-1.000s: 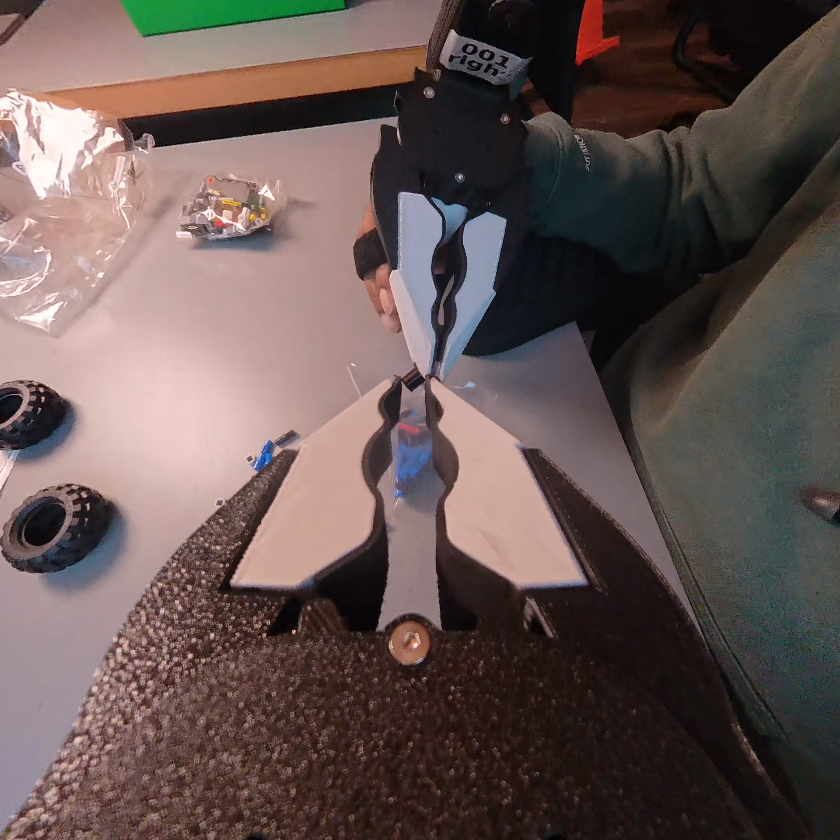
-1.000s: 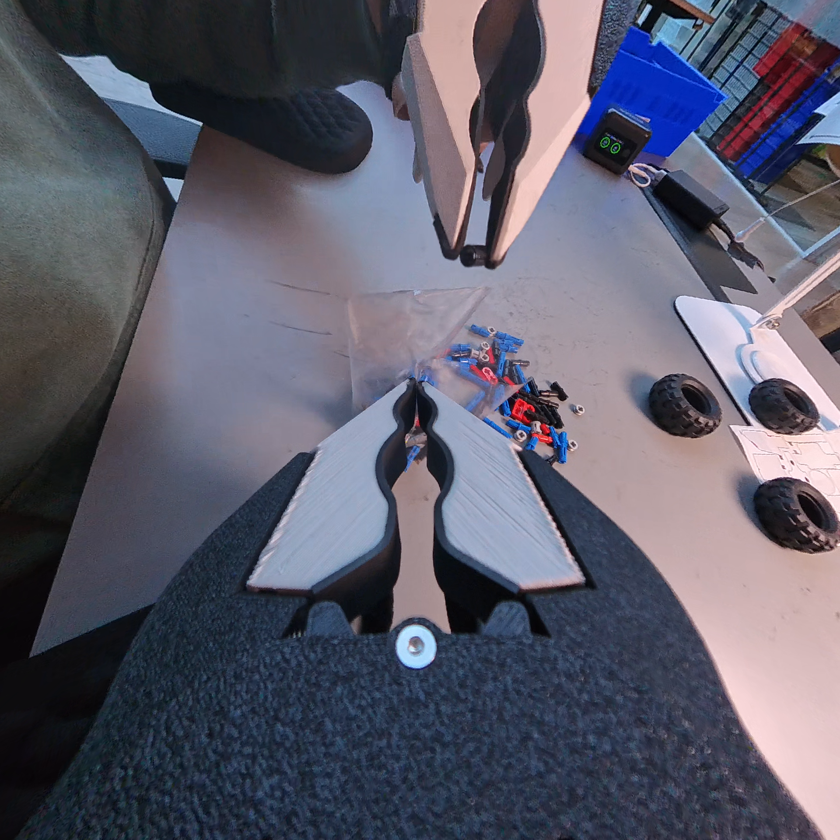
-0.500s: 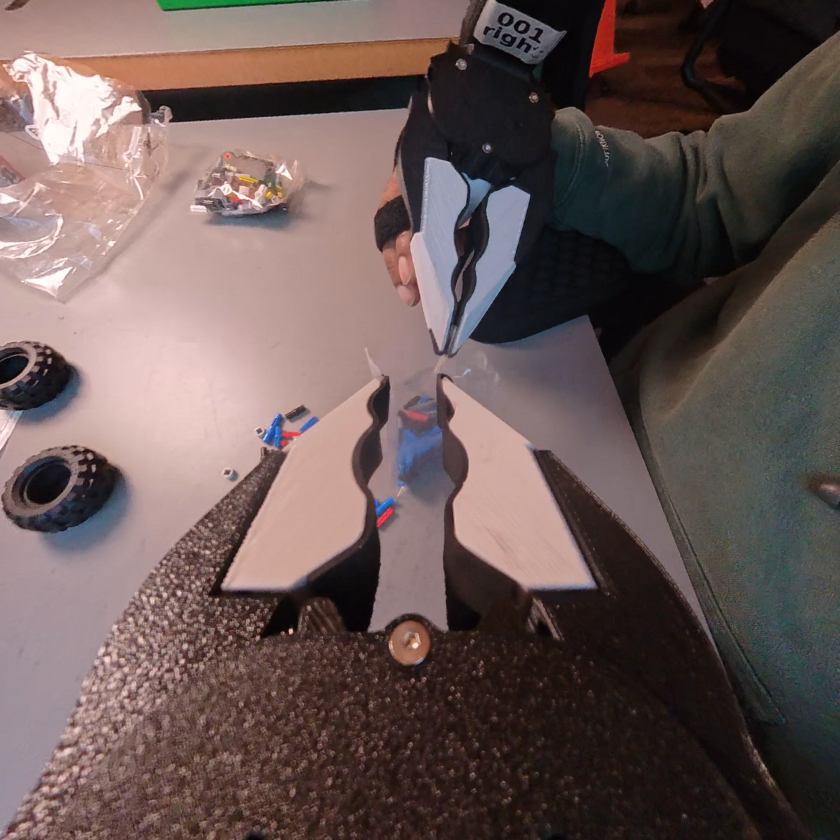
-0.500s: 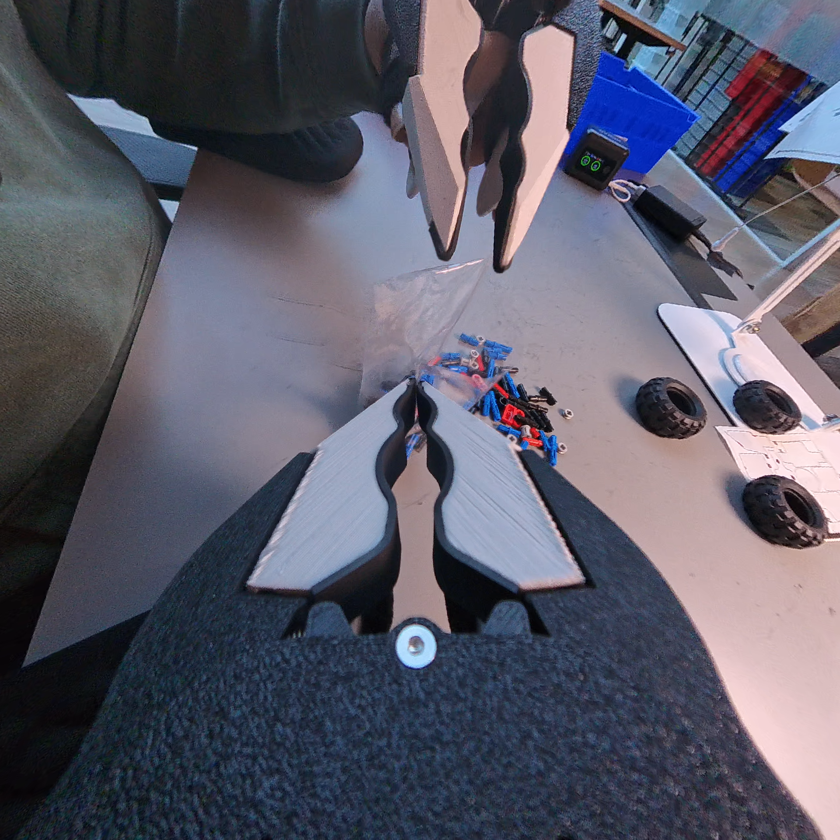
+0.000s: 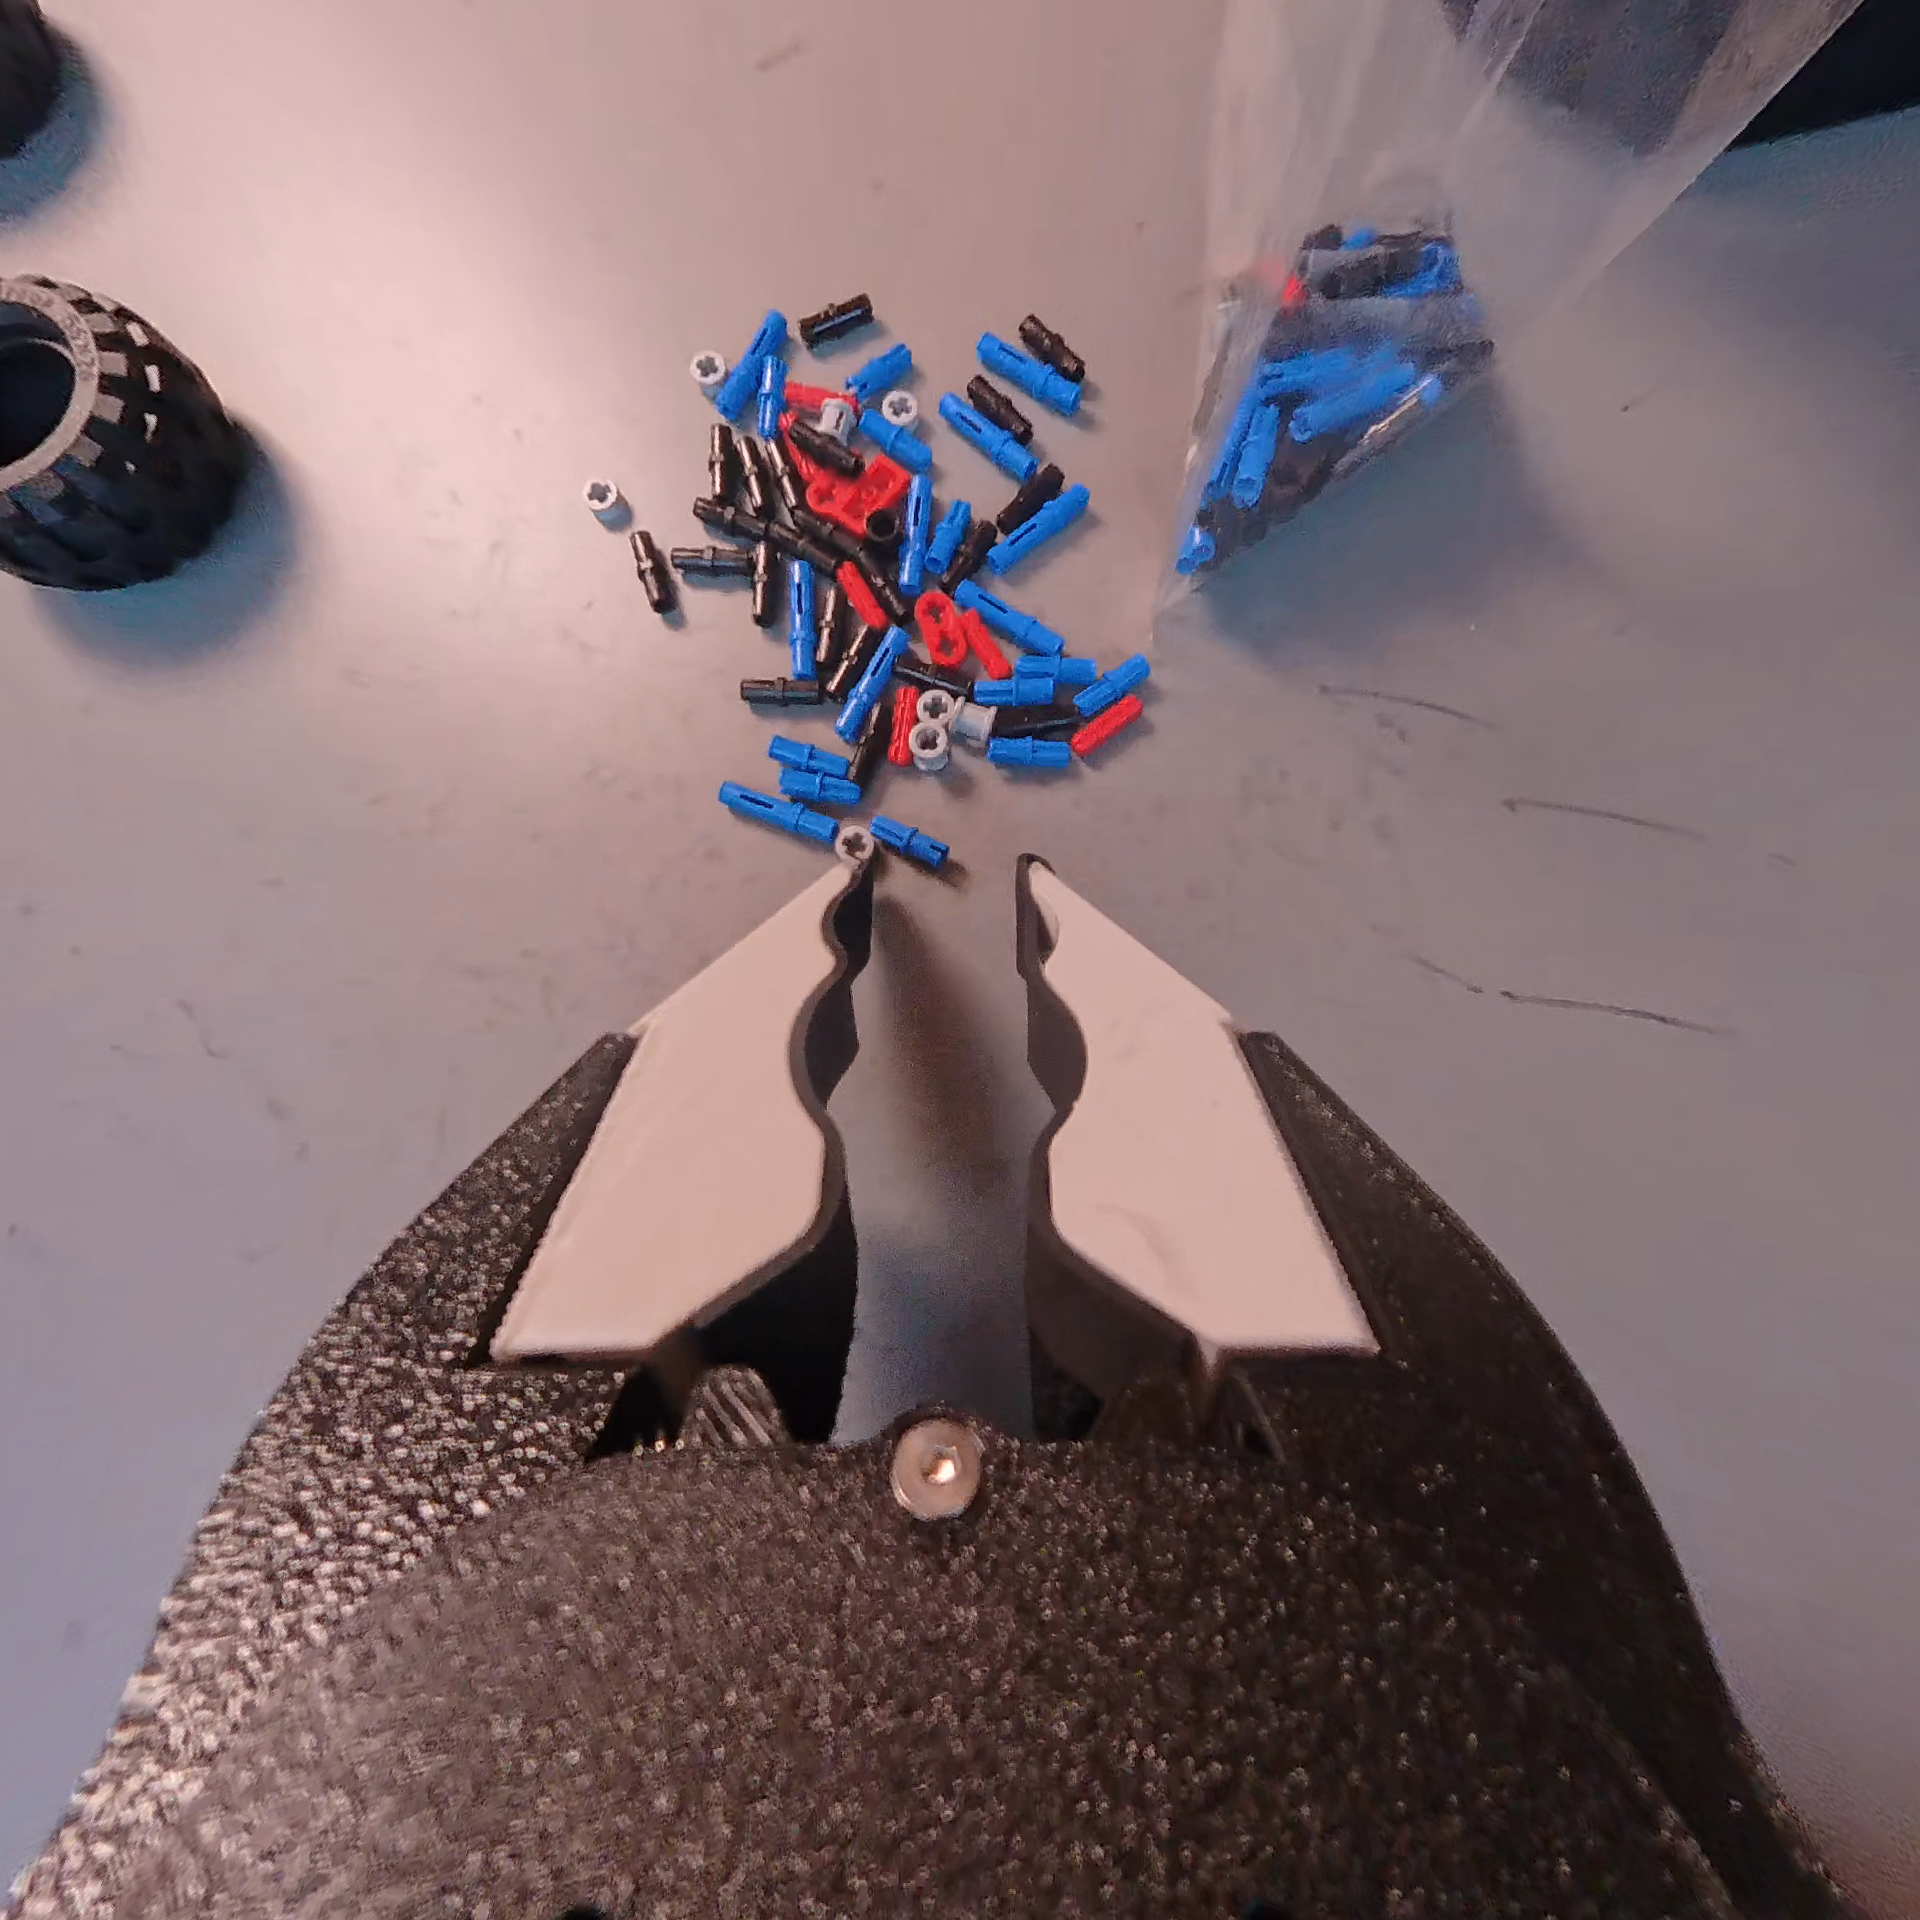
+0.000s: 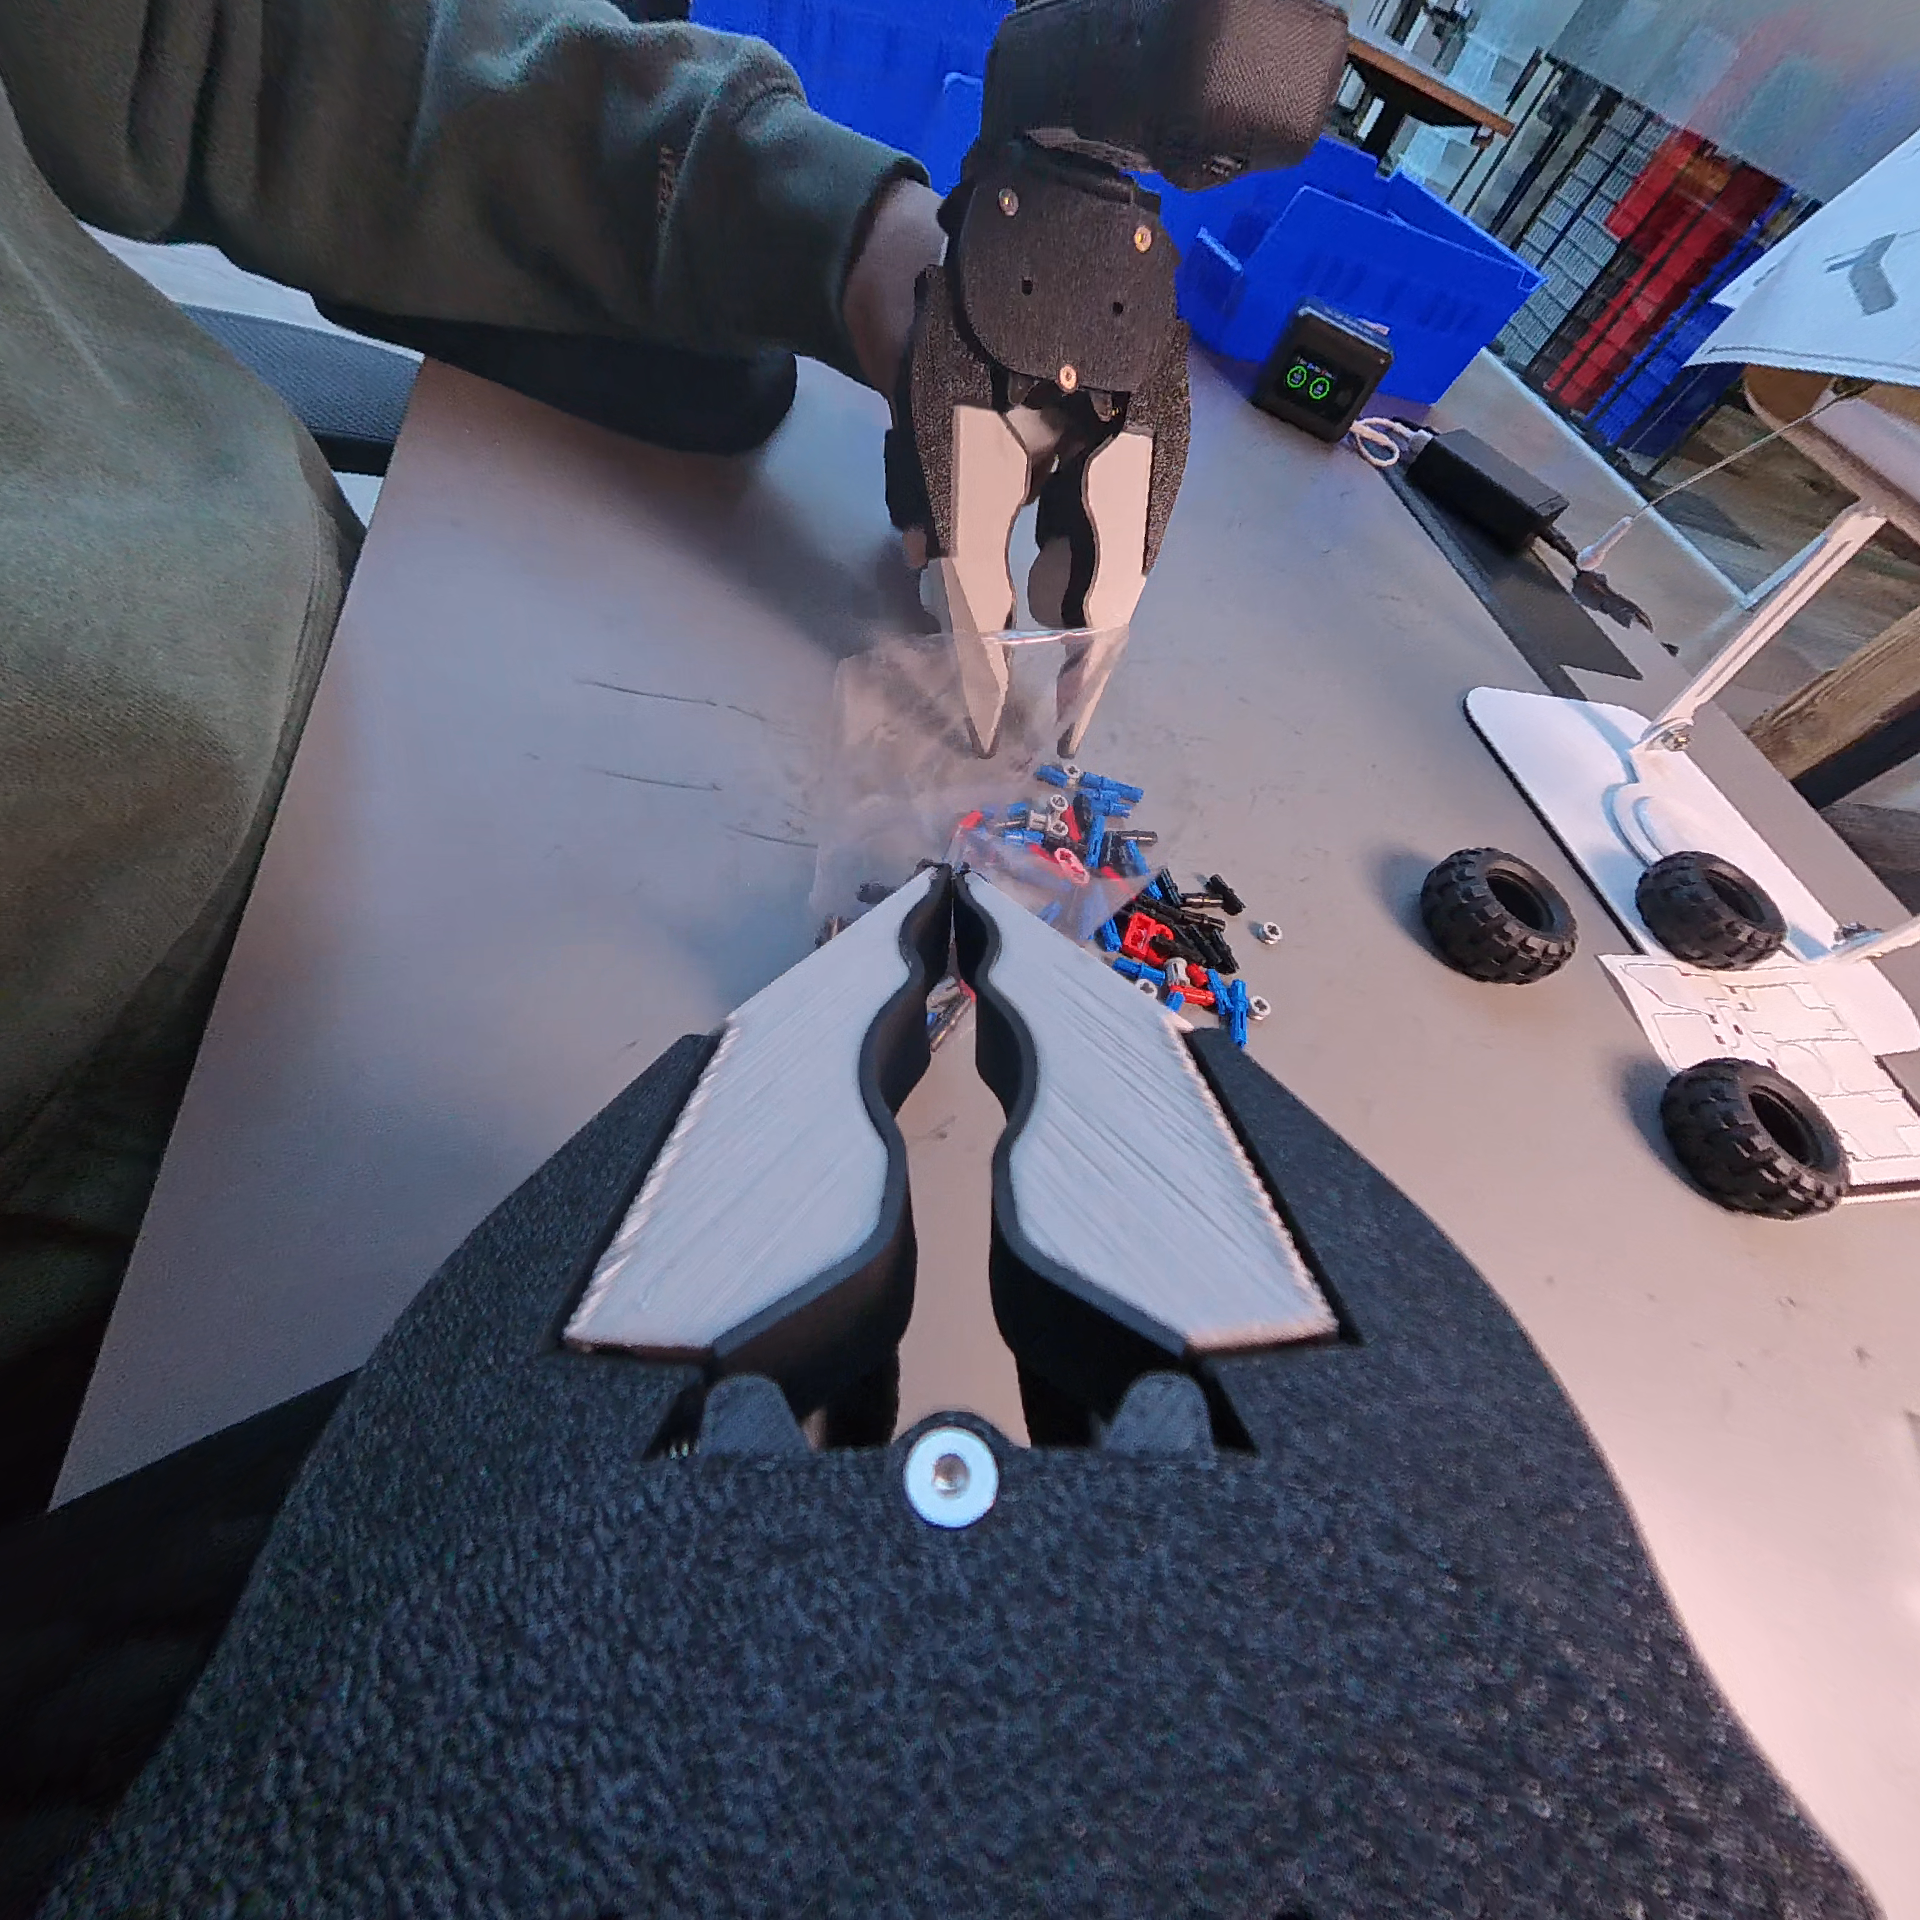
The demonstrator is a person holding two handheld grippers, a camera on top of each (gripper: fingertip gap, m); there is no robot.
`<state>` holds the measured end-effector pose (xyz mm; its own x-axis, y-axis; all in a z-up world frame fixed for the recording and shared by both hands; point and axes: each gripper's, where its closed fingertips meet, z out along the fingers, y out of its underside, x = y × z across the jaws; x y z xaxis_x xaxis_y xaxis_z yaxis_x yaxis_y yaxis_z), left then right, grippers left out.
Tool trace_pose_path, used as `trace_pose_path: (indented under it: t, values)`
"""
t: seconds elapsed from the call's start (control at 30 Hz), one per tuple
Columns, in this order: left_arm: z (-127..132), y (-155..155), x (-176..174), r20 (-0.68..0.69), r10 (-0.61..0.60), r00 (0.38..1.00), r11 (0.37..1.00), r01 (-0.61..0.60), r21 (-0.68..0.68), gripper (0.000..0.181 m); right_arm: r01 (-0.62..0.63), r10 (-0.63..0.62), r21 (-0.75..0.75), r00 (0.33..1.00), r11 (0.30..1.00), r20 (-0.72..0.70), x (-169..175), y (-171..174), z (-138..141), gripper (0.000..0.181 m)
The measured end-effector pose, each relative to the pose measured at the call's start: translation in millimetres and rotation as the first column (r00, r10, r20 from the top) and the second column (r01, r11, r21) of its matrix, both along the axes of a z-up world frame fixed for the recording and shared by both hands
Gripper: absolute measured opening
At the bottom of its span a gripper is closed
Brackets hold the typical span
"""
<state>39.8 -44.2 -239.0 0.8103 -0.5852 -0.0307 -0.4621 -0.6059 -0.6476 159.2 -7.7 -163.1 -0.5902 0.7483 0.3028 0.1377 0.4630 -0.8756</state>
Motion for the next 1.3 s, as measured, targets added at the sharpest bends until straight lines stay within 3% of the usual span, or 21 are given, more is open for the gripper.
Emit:
trace_pose_path:
  t: [0.33,0.5,0.57,0.7,0.77,0.97,1.07,1.17,1.23,1.3]
  values:
    - [-2.6,10.6,-1.1,-0.018,0.062,0.998,0.998,-0.062,0.011,0.004,-0.007,0.006,0.027,1.000,1.000,0.020,0.6,-2.6,-6.1,0.000]
    - [-1.1,10.8,1.0,-0.005,0.055,0.998,0.998,-0.055,0.014,0.004,-0.007,0.006,0.033,1.000,0.999,0.021,0.5,-3.4,-7.0,0.000]
    - [13.4,12.0,7.6,0.050,0.039,0.998,0.998,-0.042,0.055,0.004,-0.008,0.007,0.039,1.000,0.999,0.021,0.4,-4.0,-7.6,0.000]
    - [84.2,13.9,54.2,0.235,-0.107,0.966,0.973,0.053,0.227,0.004,-0.011,0.009,0.053,1.000,0.999,0.027,-1.2,-6.2,-8.8,0.000]
    - [105.3,15.7,80.5,0.240,-0.180,0.954,0.956,0.113,0.269,0.004,-0.012,0.010,0.062,1.000,0.998,0.027,-2.1,-7.6,-9.3,0.000]
    - [102.4,30.1,105.6,0.214,-0.213,0.954,0.956,0.158,0.246,0.007,-0.012,0.010,0.077,1.000,0.997,0.019,-1.9,-9.5,-9.8,0.000]
    - [104.6,28.4,95.3,0.241,-0.196,0.950,0.957,0.132,0.259,0.013,-0.014,0.013,0.073,1.000,0.997,0.018,-1.5,-9.5,-9.8,0.000]
    - [98.1,30.8,52.4,0.202,-0.088,0.975,0.964,0.032,0.266,0.012,-0.014,0.013,0.069,1.000,0.997,0.016,-1.2,-9.1,-9.3,0.000]
    - [70.8,31.4,9.3,0.121,0.034,0.992,0.979,-0.057,0.195,0.016,-0.016,0.015,0.070,1.000,0.997,0.017,-1.1,-9.4,-9.6,0.000]
    - [41.3,25.8,-11.6,0.111,0.072,0.991,0.991,-0.083,0.102,0.024,-0.018,0.017,0.071,1.000,0.997,0.019,-1.1,-9.9,-10.2,0.000]
